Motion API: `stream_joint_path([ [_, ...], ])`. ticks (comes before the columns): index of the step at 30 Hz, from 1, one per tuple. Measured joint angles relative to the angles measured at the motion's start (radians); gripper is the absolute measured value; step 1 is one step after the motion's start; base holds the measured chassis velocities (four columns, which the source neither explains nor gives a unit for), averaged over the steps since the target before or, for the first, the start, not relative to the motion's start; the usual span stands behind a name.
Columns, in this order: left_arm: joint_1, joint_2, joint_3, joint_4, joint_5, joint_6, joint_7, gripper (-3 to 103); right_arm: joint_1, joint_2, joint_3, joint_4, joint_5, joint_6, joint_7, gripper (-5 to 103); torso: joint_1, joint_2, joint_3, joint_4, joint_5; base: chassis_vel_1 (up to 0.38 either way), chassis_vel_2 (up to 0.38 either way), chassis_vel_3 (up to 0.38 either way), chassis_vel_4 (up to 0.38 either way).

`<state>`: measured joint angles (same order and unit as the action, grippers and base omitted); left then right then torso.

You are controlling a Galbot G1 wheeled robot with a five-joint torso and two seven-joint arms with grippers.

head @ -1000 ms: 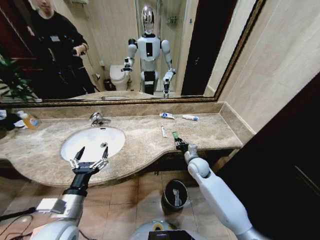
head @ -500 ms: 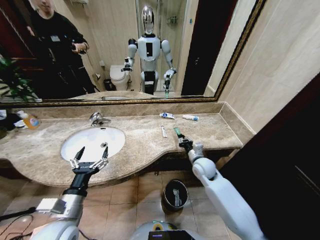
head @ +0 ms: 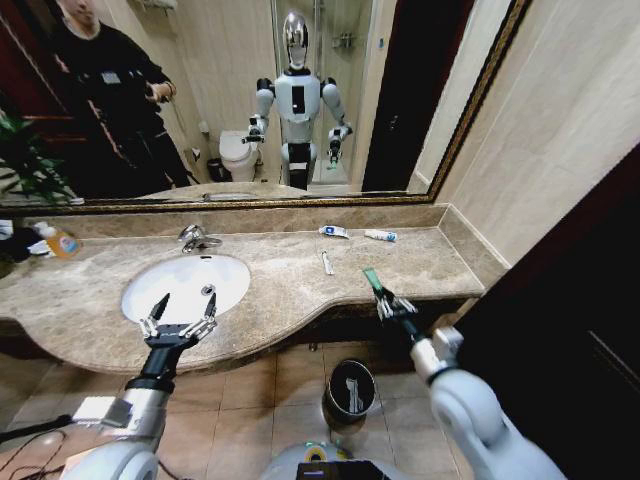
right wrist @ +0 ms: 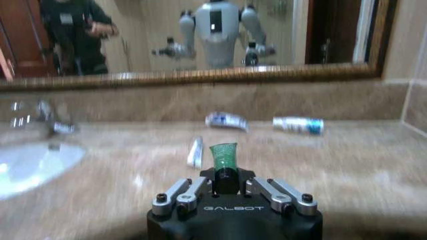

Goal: Pick up the trash from the sink and place it in the trash bin.

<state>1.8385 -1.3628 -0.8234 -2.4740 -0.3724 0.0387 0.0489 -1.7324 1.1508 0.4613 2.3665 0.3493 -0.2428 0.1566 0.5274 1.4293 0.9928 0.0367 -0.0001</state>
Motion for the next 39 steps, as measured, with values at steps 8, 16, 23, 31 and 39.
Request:
stream_joint_path([
  [8, 0.0, 0.0, 0.0, 0.0, 0.0, 0.0, 0.0, 100, -0.11, 0.106, -0.017, -0.143, -0.142, 0.101, -0.101, 20, 0.0, 0.0, 0.0, 0.0, 0.0001, 0.0, 0.0, 0.0, 0.0],
  [16, 0.0, 0.0, 0.0, 0.0, 0.0, 0.0, 0.0, 100, 0.019, 0.184, -0.066, -0.438, -0.232, 0.131, -0.144, 20, 0.0, 0.0, 0.0, 0.0002, 0.0002, 0.0, 0.0, 0.0, 0.0],
  [23, 0.0, 0.0, 0.0, 0.0, 0.0, 0.0, 0.0, 100, 0.204, 0.254, -0.071, -0.789, -0.271, 0.174, -0.184, 20, 0.0, 0.0, 0.0, 0.0003, -0.0001, 0.0, 0.0, 0.0, 0.0],
  [31, 0.0, 0.0, 0.0, 0.0, 0.0, 0.0, 0.0, 100, 0.31, 0.301, -0.056, -1.037, -0.301, 0.243, -0.194, 20, 0.0, 0.0, 0.0, 0.0002, 0.0001, 0.0, 0.0, 0.0, 0.0],
  [39, 0.0, 0.0, 0.0, 0.0, 0.0, 0.0, 0.0, 100, 0.401, 0.32, -0.056, -1.205, -0.305, 0.292, -0.192, 20, 0.0, 0.0, 0.0, 0.0002, 0.0, 0.0, 0.0, 0.0, 0.0],
])
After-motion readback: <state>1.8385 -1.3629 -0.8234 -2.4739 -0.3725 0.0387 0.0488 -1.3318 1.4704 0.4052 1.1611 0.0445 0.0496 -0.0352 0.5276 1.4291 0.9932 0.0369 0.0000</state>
